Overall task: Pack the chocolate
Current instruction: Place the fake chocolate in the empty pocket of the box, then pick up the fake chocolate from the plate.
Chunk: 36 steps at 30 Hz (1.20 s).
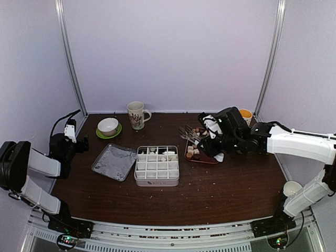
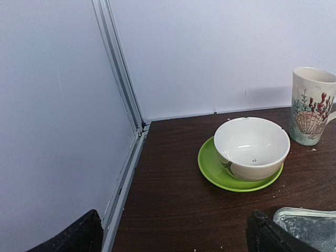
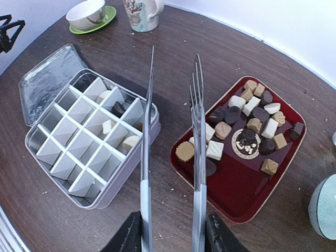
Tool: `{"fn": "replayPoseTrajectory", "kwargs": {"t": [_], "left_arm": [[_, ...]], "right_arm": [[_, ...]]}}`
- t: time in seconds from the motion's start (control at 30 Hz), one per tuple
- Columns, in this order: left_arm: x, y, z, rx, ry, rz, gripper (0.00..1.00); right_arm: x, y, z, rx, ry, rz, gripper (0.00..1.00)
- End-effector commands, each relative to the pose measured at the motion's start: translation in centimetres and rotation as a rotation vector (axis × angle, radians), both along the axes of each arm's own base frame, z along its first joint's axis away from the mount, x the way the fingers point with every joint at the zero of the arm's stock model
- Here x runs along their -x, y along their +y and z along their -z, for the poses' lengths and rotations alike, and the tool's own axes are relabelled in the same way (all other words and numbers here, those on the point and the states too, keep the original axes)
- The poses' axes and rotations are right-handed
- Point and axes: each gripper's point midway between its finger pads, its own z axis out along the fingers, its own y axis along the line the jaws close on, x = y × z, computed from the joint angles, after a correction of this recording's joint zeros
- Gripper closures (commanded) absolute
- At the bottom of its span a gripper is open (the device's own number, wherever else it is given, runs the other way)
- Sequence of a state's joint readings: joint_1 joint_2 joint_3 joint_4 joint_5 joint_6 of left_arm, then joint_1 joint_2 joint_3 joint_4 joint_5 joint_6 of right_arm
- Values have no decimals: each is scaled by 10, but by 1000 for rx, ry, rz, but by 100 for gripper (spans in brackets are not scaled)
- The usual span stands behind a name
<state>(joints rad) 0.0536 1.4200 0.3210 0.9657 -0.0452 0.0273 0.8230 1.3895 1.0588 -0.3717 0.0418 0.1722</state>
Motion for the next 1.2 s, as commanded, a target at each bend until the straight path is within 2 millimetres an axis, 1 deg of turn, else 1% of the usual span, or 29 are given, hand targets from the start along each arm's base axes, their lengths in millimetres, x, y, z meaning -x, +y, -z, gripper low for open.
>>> {"fn": "replayPoseTrajectory", "kwargs": {"t": [0.0, 0.1, 0.23, 0.37, 0.47, 0.57, 0.77, 0.87, 1.0, 1.17], "left_arm": [[-5, 2, -13, -4, -41, -1, 2], [-5, 2, -13, -3, -41, 0, 2], [-5, 2, -13, -3, -41, 0, 2], [-5, 2, -13, -3, -41, 0, 2], [-5, 2, -13, -3, -41, -1, 2], [-5, 2, -13, -4, -42, -1, 2], [-5, 2, -13, -3, -41, 1, 2], [-5, 2, -13, -3, -42, 0, 2], [-5, 2, -12, -3, -39, 0, 2], [-5, 2, -12, -5, -39, -1, 2]], "right_arm": [[-12, -27, -18, -18, -76, 122, 60], [-15, -40, -20, -23, -89, 169, 60], [-15, -52, -16, -42, -83, 216, 60], [-12, -61, -5, -55, -46, 244, 60], [-8, -64, 0, -64, -19, 251, 61], [-7, -68, 1, -65, -15, 256, 61], [-12, -84, 0, -72, 16, 306, 62], [-11, -86, 2, -63, 28, 295, 63], [-7, -79, 8, -51, 63, 248, 63], [-8, -78, 17, -12, 94, 245, 66]]}}
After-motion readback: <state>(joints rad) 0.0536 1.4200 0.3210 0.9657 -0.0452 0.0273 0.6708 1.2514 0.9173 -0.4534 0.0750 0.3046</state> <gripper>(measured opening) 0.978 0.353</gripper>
